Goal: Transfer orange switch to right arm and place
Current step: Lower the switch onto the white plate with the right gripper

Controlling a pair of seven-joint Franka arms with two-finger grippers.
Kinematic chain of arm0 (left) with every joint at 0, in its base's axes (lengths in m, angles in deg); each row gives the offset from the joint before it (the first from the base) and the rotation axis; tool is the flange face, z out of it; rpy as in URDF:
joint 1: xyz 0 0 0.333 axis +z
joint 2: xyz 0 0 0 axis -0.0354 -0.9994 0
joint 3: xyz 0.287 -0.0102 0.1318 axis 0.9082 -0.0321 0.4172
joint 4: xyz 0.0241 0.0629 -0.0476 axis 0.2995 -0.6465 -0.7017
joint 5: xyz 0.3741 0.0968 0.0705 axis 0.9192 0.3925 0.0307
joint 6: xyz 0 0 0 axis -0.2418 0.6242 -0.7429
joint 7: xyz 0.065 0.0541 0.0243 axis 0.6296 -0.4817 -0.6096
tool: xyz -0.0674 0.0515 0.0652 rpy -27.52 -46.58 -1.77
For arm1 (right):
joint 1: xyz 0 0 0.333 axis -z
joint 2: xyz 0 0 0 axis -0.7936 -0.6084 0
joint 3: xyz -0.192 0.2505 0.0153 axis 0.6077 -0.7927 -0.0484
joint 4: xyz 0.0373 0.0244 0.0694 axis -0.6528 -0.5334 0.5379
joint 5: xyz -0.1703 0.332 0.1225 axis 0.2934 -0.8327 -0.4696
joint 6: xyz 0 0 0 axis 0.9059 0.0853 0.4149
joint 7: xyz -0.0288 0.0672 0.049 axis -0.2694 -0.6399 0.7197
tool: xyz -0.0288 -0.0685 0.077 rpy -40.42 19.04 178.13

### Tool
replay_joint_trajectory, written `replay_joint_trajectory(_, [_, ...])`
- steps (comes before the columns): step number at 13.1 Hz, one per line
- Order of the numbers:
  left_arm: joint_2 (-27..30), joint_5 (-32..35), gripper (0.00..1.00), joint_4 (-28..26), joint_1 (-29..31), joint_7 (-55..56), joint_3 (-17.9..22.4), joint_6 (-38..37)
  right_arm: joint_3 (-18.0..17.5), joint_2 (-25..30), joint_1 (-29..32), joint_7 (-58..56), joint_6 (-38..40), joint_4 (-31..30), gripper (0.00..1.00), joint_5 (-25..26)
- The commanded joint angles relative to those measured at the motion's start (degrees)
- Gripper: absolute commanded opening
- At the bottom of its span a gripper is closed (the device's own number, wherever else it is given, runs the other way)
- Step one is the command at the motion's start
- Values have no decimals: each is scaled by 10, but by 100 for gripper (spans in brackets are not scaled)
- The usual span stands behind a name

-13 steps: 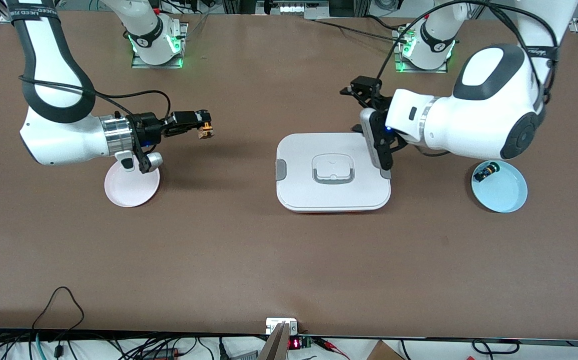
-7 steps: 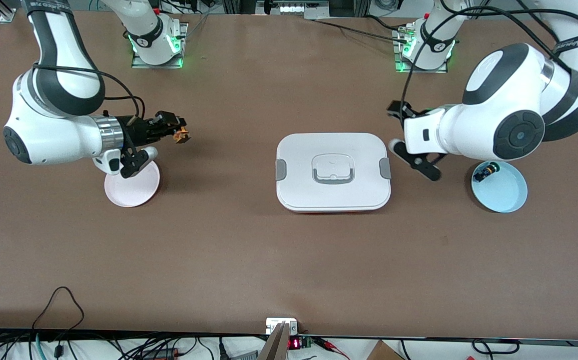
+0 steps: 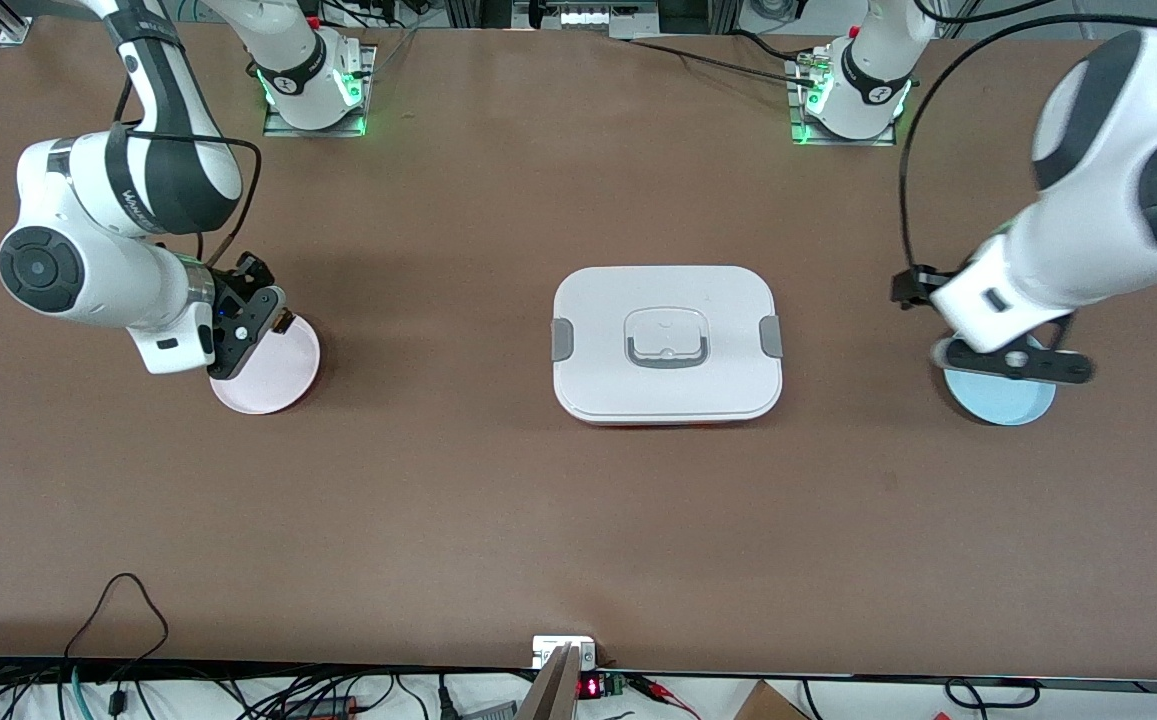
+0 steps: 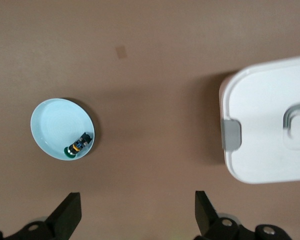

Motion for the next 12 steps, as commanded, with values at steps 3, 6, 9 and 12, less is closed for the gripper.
replay_joint_trajectory(3, [172,-44,100,-210,-108,5,176,181,-5,1,25,-112,-117,-73,17,39])
replay_joint_trajectory(6, [198,-43,100,-255,-116,5,183,178,-5,-11,38,-160,-196,-118,17,55])
replay_joint_trajectory(9, [180,-46,100,-224,-113,5,179,156,-4,-31,49,-170,-243,-141,17,106])
replay_joint_trajectory(12, [183,-45,100,-218,-113,7,176,150,-5,-61,72,-182,-321,-173,17,110])
